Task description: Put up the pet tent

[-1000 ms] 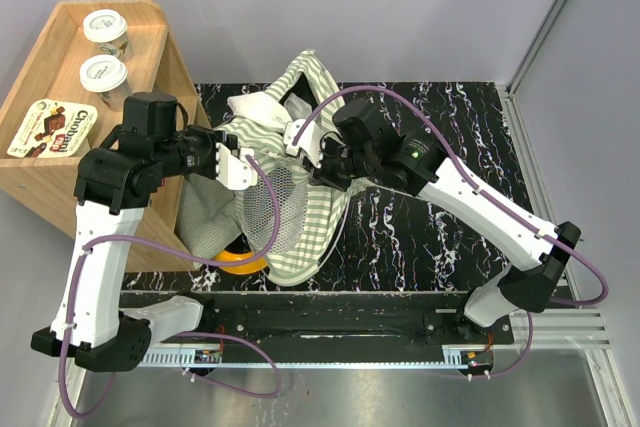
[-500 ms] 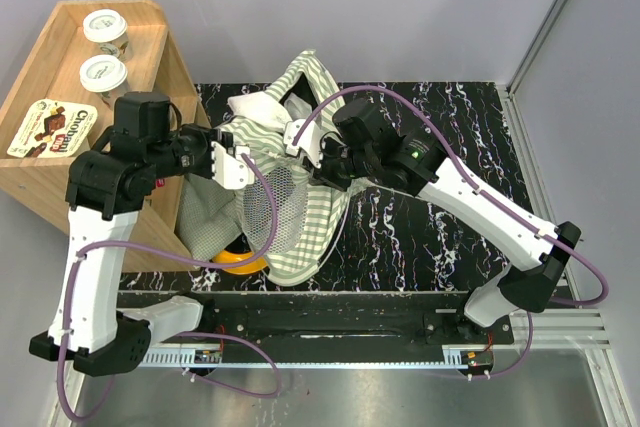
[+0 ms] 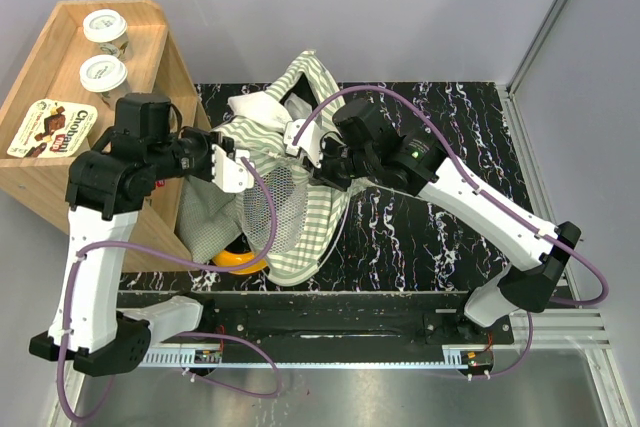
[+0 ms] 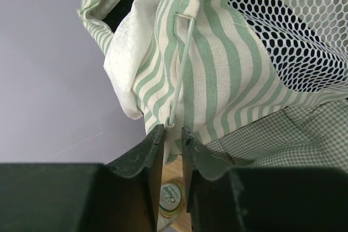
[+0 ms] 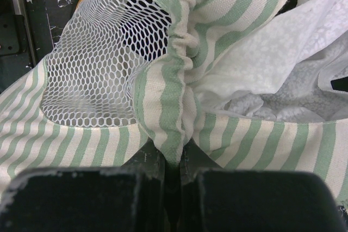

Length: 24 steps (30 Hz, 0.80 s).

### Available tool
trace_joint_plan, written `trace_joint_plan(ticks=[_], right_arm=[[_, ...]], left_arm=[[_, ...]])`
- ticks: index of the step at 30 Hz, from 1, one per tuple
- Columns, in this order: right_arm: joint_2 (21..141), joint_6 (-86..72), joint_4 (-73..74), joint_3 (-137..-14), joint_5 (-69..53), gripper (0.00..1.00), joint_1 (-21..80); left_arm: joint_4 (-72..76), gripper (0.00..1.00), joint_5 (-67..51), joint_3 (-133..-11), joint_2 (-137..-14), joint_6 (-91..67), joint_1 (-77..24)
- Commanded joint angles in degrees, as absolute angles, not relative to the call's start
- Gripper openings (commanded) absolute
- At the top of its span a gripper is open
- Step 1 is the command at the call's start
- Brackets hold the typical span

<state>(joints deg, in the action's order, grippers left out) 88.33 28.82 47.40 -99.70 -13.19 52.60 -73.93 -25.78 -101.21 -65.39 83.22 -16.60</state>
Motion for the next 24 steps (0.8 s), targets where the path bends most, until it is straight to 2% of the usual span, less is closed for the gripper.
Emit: trace_joint_plan(ticks=[1, 5, 12, 14, 17, 24], right_arm=[[85.5, 29.4, 44.5, -100.7, -14.5, 0.0, 52.0], [85.4, 29.5, 44.6, -100.9, -14.9, 0.0, 52.0], [85.5, 29.5, 44.6, -101.1, -15.9, 0.0, 52.0], [85.6, 29.4, 44.6, -101.1, -16.2, 0.0, 52.1], [85.4, 29.4, 44.6, -101.1, -16.3, 0.0, 52.0], [85.7, 29.4, 44.6, -101.2, -16.3, 0.0, 52.0]], left_arm=[[-72.5, 0.21, -26.5, -100.5, -65.9, 84.9, -16.3], [-71.6, 0.15, -25.3, -99.7, -66.2, 84.8, -16.4], [-69.9, 0.12, -23.6, -99.1, -66.1, 84.5, -16.4], [-69.8, 0.25, -23.3, -98.7, -66.0, 85.0, -16.4], [-69.8, 0.28, -22.9, -98.6, -65.9, 85.5, -16.3], [-69.9, 0.17, -24.2, -98.9, -65.7, 84.9, -16.3]])
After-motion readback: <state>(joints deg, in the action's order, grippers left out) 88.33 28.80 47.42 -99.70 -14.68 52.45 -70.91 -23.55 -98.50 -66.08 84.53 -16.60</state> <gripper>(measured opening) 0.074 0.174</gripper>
